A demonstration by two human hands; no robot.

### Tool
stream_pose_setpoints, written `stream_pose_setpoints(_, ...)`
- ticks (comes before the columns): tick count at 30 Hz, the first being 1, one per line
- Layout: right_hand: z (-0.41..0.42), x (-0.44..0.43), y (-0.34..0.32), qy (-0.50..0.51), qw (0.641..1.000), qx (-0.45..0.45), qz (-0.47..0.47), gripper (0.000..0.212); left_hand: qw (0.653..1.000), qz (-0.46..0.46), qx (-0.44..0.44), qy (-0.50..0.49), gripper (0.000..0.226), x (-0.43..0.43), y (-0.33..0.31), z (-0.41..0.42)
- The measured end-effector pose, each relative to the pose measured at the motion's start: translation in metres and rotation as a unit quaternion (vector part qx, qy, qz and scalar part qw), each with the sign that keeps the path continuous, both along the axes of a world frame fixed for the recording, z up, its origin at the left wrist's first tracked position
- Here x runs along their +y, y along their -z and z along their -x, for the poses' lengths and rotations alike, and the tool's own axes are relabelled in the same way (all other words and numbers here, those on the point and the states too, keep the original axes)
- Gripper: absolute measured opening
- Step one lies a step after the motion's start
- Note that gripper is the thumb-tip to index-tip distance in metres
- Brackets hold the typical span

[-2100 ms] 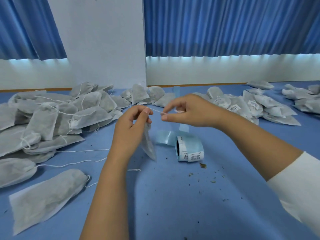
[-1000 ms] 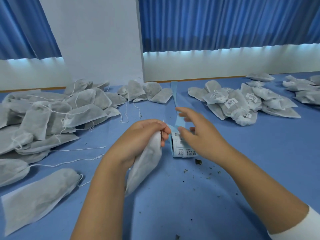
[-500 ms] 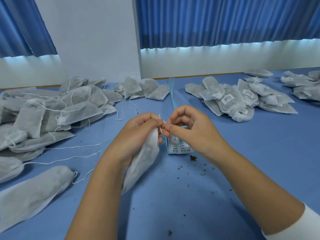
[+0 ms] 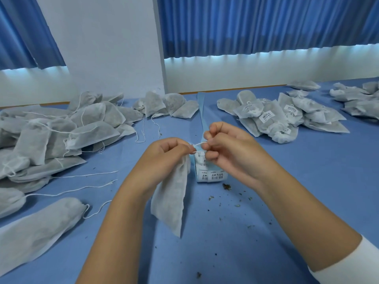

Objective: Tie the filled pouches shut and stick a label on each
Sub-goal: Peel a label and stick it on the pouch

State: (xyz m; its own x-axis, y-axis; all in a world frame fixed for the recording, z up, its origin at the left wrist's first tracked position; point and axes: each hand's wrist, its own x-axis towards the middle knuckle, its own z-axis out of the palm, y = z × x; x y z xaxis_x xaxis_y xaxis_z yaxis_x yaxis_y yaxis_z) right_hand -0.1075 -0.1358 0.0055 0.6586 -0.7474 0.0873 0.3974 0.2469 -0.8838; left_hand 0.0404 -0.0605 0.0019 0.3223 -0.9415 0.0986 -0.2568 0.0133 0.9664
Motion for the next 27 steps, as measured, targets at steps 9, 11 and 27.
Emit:
stream_pose_setpoints(9,-0.001,0.007,0.006,0.118,0.894,0.232,0.366,0.026,0.999,-0.032,-0.037,0.013,0.018,0.002,0.001,-0.001)
stream_pose_setpoints(11,-0.002,0.006,0.008,0.122,0.891,0.232,0.37,0.025,0.998,-0.036,-0.04,0.02,0.02,0.003,0.001,-0.001)
stream_pose_setpoints(27,0.007,-0.01,0.012,0.025,0.944,0.223,0.242,0.019,0.997,-0.041,-0.056,-0.018,0.016,0.0,0.005,-0.002)
